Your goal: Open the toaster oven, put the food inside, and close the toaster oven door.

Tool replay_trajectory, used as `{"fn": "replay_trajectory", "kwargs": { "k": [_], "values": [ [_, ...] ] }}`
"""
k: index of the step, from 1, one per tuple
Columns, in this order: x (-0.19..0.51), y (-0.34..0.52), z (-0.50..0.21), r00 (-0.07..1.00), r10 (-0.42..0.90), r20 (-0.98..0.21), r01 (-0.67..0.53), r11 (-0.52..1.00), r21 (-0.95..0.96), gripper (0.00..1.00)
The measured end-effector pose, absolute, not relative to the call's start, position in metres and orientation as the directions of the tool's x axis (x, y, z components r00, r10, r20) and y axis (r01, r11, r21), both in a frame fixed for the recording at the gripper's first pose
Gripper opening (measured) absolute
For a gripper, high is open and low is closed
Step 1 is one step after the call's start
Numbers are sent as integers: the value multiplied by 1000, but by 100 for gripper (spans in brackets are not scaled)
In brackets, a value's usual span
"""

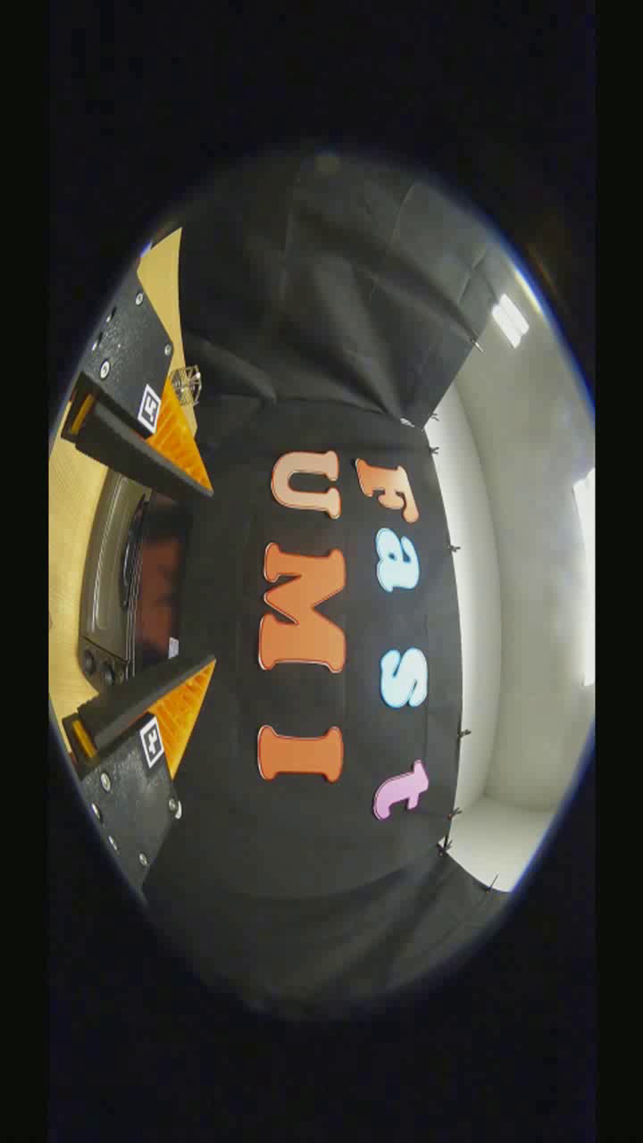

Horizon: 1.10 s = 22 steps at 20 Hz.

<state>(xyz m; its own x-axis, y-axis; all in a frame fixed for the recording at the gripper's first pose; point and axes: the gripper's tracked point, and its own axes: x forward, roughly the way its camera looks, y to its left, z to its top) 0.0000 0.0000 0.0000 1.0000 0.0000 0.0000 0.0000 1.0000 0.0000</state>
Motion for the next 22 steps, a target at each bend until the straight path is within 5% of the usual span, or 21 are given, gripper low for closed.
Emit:
{"fn": "replay_trajectory", "kwargs": {
  "k": [22],
  "values": [
    [5, 9, -8, 999, 40, 11, -40, 999, 14, 99]
  ]
}}
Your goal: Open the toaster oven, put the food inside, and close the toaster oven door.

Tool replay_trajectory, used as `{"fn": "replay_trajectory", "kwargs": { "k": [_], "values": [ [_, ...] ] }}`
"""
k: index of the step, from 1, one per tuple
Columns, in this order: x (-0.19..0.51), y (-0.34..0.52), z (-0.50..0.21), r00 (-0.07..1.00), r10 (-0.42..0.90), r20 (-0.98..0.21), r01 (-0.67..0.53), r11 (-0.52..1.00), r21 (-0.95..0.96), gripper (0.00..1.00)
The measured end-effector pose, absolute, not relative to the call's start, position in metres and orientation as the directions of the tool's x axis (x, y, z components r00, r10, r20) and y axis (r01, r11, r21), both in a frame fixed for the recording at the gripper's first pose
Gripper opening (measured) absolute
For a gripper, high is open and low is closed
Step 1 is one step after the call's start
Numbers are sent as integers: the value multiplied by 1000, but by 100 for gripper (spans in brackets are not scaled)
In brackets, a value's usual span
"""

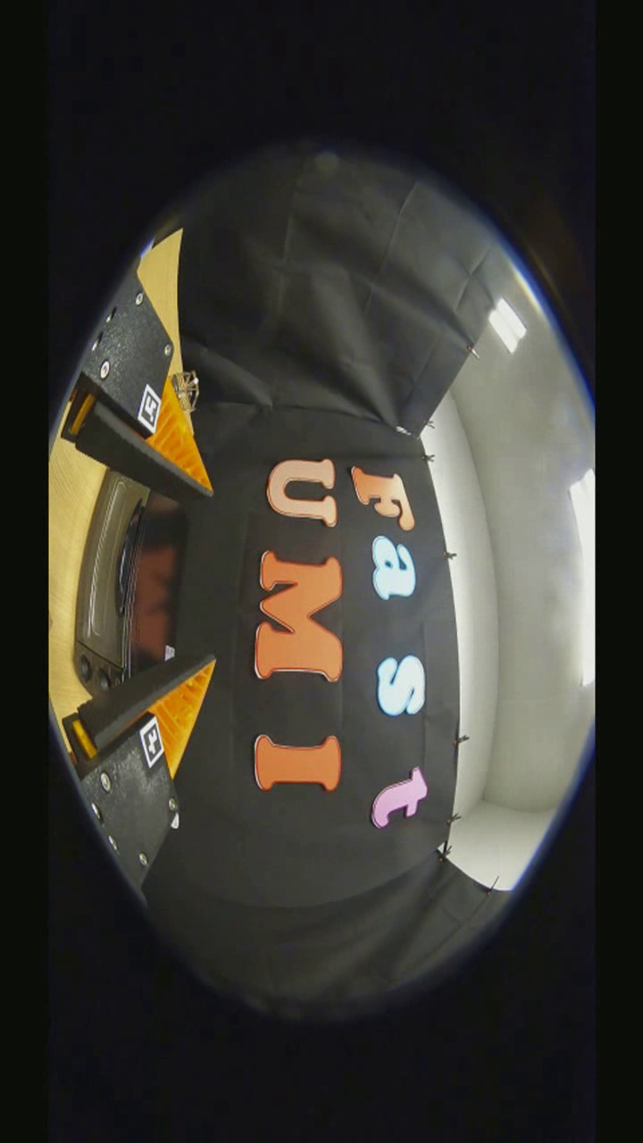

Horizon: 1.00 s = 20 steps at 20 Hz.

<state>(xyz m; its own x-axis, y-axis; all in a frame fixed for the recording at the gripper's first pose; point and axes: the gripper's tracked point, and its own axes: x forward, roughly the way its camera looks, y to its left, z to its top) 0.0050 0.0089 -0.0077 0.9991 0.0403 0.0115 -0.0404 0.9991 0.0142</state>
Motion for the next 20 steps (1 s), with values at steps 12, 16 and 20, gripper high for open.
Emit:
{"fn": "replay_trajectory", "kwargs": {
  "k": [12, 16, 20],
  "values": [
    [58, 44, -113, 978, 75, -193, -71, 997, 29, 99],
    [81, 42, -144, 968, 26, -251, -22, 1000, 17, 100],
    [101, 37, -165, 960, -10, -281, 18, 1000, 25, 100]
  ]
}}
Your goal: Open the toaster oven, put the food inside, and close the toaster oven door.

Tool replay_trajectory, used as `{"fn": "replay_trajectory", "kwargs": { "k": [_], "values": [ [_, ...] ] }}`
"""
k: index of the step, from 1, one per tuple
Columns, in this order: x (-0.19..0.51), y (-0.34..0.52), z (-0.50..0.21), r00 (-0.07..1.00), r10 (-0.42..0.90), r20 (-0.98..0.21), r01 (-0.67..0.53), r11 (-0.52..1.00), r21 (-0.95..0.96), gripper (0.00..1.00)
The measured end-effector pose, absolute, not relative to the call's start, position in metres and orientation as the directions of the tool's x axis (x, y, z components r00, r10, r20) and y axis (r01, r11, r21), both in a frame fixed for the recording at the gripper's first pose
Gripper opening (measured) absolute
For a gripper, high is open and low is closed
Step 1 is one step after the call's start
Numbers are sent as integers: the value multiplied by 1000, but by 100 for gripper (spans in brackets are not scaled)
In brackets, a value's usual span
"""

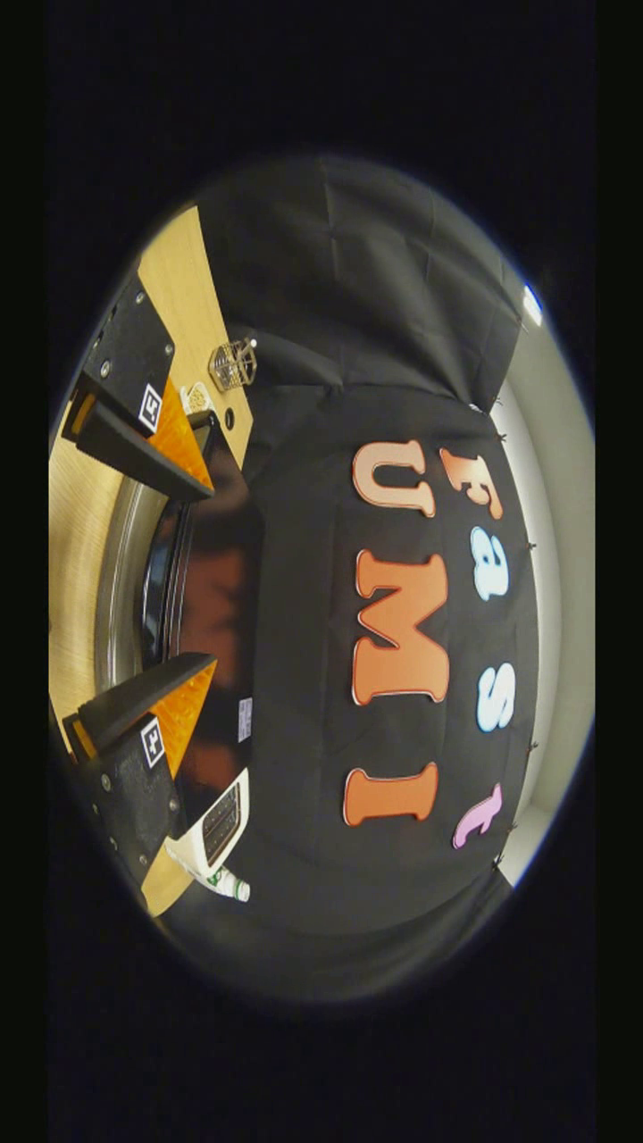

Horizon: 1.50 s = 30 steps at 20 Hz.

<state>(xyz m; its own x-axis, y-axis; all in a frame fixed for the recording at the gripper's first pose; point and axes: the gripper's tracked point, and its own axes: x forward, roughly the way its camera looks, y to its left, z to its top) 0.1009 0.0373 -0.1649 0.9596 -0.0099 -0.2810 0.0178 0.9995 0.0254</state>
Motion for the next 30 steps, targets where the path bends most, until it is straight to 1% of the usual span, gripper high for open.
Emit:
{"fn": "replay_trajectory", "kwargs": {
  "k": [2, 4, 9, 11, 12, 13, 14, 16, 19, 21, 24, 28, 30],
  "values": [
    [109, 29, -174, 955, -43, -293, 52, 998, 21, 99],
    [109, 31, -189, 941, -49, -336, 62, 998, 31, 99],
    [100, 38, -189, 951, -38, -306, 51, 998, 33, 99],
    [92, 43, -187, 962, -6, -275, 20, 999, 46, 95],
    [87, 46, -185, 965, 12, -260, 1, 999, 52, 92],
    [78, 50, -190, 958, 43, -283, -16, 995, 99, 90],
    [71, 52, -187, 960, 62, -274, -32, 993, 111, 87],
    [48, 61, -191, 939, 107, -328, -81, 993, 91, 80],
    [5, 76, -215, 869, 184, -459, -149, 982, 112, 79],
    [-18, 81, -229, 825, 225, -519, -167, 973, 157, 80],
    [-44, 87, -257, 754, 270, -598, -162, 960, 229, 80],
    [-56, 92, -275, 710, 294, -640, -137, 949, 284, 79],
    [-64, 93, -298, 635, 316, -705, -90, 937, 339, 79]
  ]
}}
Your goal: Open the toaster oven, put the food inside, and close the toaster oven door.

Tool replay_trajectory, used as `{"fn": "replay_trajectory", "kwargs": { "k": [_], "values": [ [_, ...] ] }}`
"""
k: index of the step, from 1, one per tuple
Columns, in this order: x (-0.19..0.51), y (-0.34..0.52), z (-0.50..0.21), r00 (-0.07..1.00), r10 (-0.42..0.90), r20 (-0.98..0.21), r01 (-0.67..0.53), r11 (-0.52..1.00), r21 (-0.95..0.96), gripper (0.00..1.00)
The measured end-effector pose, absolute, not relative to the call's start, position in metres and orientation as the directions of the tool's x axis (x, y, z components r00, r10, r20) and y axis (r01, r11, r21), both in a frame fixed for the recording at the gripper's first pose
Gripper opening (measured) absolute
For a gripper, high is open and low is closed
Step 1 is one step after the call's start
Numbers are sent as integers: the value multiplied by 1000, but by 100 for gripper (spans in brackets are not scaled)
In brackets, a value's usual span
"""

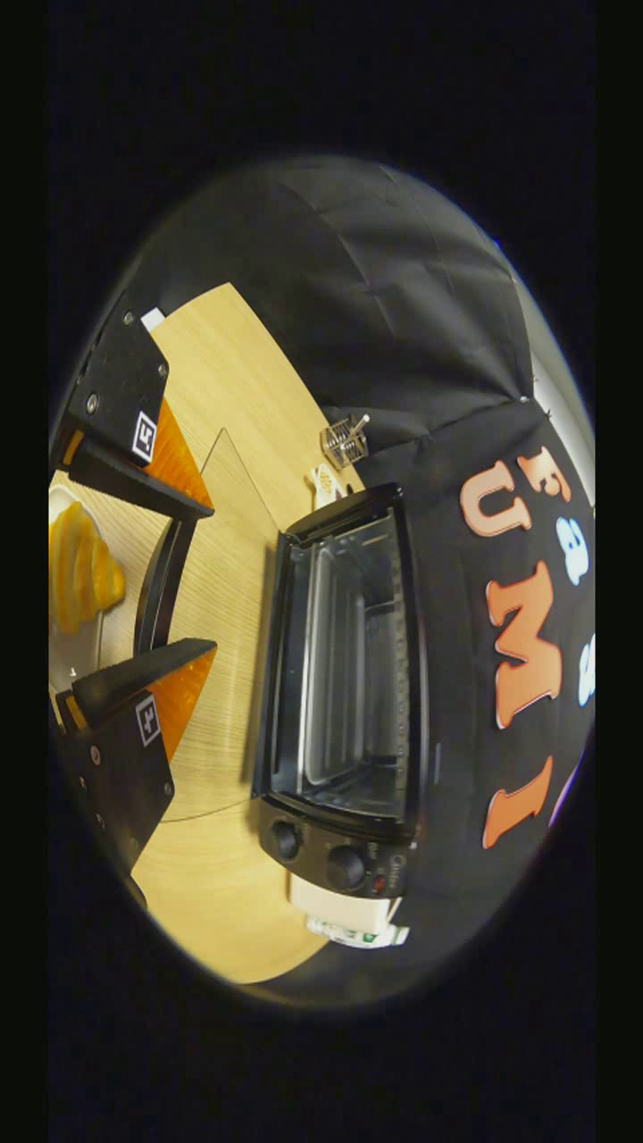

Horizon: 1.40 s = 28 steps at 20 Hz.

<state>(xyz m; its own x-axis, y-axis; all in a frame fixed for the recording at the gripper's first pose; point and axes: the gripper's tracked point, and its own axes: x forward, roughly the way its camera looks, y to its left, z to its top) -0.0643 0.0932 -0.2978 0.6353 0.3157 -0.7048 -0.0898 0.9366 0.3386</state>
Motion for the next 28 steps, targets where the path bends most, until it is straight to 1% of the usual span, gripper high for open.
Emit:
{"fn": "replay_trajectory", "kwargs": {
  "k": [1, 3, 4, 5, 6, 9, 11, 12, 15, 18, 20, 23, 26, 28],
  "values": [
    [-69, 93, -310, 593, 326, -736, -52, 928, 369, 79],
    [-61, 92, -311, 608, 346, -715, -22, 907, 420, 78],
    [-65, 88, -308, 602, 348, -719, -4, 901, 433, 72],
    [-67, 88, -309, 600, 353, -718, 11, 893, 449, 69],
    [-67, 89, -308, 604, 358, -713, 18, 887, 461, 67],
    [-73, 84, -300, 628, 342, -699, -8, 901, 433, 67],
    [-81, 78, -293, 651, 311, -693, -24, 920, 391, 69],
    [-85, 74, -287, 668, 298, -682, -31, 927, 374, 75],
    [-104, 69, -265, 714, 271, -646, -46, 939, 342, 84],
    [-136, 60, -260, 692, 227, -685, -34, 959, 283, 96],
    [-160, 63, -260, 667, 221, -712, -59, 968, 245, 99],
    [-190, 74, -271, 617, 236, -750, -116, 971, 210, 99],
    [-211, 87, -288, 554, 262, -790, -132, 965, 227, 98],
    [-216, 88, -297, 534, 251, -807, -134, 968, 212, 98]
  ]
}}
